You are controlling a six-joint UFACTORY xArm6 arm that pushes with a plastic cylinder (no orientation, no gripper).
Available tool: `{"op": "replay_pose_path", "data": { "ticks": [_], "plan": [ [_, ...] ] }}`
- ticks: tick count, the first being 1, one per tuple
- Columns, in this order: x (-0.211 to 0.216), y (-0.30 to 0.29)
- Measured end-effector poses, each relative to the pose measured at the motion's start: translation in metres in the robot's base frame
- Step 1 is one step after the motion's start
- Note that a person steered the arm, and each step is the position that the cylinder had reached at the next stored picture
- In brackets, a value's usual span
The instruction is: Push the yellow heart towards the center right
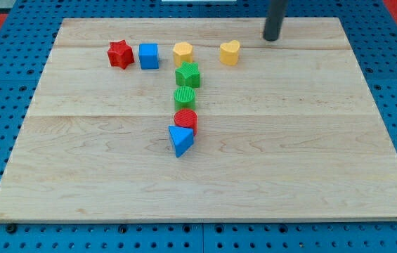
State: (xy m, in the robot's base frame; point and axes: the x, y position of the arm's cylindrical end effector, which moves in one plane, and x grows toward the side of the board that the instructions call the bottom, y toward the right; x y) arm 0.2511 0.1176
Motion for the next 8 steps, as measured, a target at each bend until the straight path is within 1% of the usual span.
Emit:
{"op": "replay_pose_path", "data": {
  "ticks": [1,2,3,4,5,6,7,8],
  "plan": [
    [0.001,-0.075],
    [0.047,-0.083],
    [0.063,-0.017],
    [0.057,-0.015],
    [0.132,-0.001],
    [0.164,0.018],
    [0.158,0.020],
    [0.183,0.041]
  ]
}}
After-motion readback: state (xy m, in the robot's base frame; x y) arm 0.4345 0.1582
